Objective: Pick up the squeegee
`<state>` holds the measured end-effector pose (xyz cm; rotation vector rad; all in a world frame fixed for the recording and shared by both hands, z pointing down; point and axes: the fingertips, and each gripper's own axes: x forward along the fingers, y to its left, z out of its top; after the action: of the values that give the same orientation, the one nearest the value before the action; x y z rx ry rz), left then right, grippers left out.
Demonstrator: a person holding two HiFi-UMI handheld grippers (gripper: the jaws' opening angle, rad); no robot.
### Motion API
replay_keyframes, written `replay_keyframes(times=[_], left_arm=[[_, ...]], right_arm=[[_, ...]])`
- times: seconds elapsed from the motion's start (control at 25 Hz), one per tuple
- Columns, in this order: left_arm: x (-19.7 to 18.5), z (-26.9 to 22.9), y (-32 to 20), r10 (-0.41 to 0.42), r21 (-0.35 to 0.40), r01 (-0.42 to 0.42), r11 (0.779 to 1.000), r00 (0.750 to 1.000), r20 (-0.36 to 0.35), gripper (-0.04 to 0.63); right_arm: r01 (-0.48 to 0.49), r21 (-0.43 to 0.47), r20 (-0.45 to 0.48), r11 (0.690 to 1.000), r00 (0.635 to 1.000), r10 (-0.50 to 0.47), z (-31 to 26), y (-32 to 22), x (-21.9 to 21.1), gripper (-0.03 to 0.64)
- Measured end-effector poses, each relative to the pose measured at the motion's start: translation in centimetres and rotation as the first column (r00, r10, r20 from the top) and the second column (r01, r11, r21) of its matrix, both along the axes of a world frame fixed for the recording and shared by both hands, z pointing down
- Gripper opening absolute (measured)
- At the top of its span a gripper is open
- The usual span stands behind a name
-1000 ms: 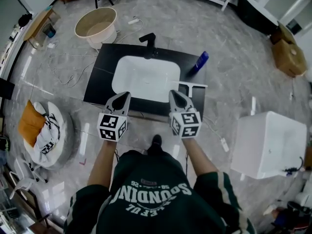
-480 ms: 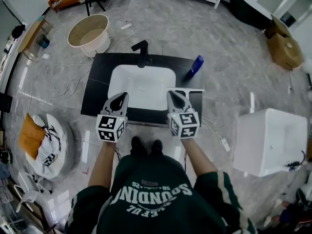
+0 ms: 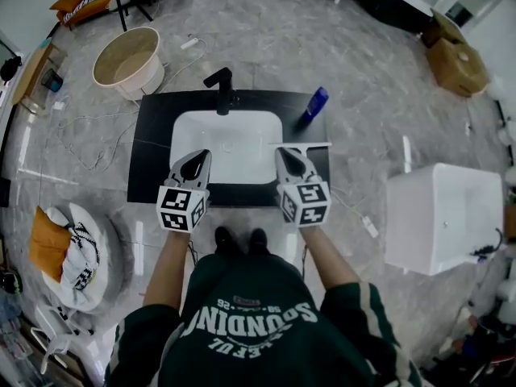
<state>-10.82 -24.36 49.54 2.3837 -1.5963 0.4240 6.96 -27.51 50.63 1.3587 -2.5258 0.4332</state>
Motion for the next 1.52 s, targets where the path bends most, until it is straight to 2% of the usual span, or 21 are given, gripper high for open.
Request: replay_keyframes(times=[0.44, 0.68, 0.8, 0.88, 1.0, 1.28, 1.52], left_arm=[[4.0, 4.6, -0.2, 0.13, -0.093, -0.133, 0.987, 0.991, -0.035, 0.002], [5.3, 6.0, 0.3, 0.168, -0.126, -0.172, 0.977, 0.985, -0.041, 0.002], [5.5, 6.4, 0.6, 0.173, -0.14, -0.177, 0.974, 0.984, -0.043, 0.002], [5.6, 6.8, 0.8, 0.174, -0.148, -0.179, 0.973, 0.984, -0.044, 0.002], [5.4, 7.4, 1.0, 0.172, -0.159, -0.177, 0.971, 0.984, -0.047, 0.002], [5.2, 7.6, 1.1, 0.155, -0.177, -0.163, 0.971, 0.986, -0.055, 0.002], [4.2, 8.5, 1.1, 0.123, -0.2, -0.131, 0.971, 0.991, -0.054, 0.002]], right_arm=[[-0.095, -0.106, -0.041, 0.99, 0.995, 0.091, 4.7, 3.3, 3.3, 0.002], [-0.127, -0.165, -0.051, 0.978, 0.991, 0.12, 7.2, 4.8, 5.1, 0.002], [-0.137, -0.185, -0.077, 0.973, 0.989, 0.124, 8.5, 5.3, 6.0, 0.019], [-0.138, -0.204, -0.089, 0.969, 0.988, 0.122, 9.3, 5.7, 6.4, 0.097], [-0.145, -0.212, -0.107, 0.966, 0.986, 0.124, 10.2, 6.0, 6.6, 0.121], [-0.191, -0.259, -0.154, 0.947, 0.976, 0.155, 12.2, 4.7, 8.8, 0.129], [-0.198, -0.325, -0.205, 0.925, 0.969, 0.136, 14.9, 1.7, 10.3, 0.132]])
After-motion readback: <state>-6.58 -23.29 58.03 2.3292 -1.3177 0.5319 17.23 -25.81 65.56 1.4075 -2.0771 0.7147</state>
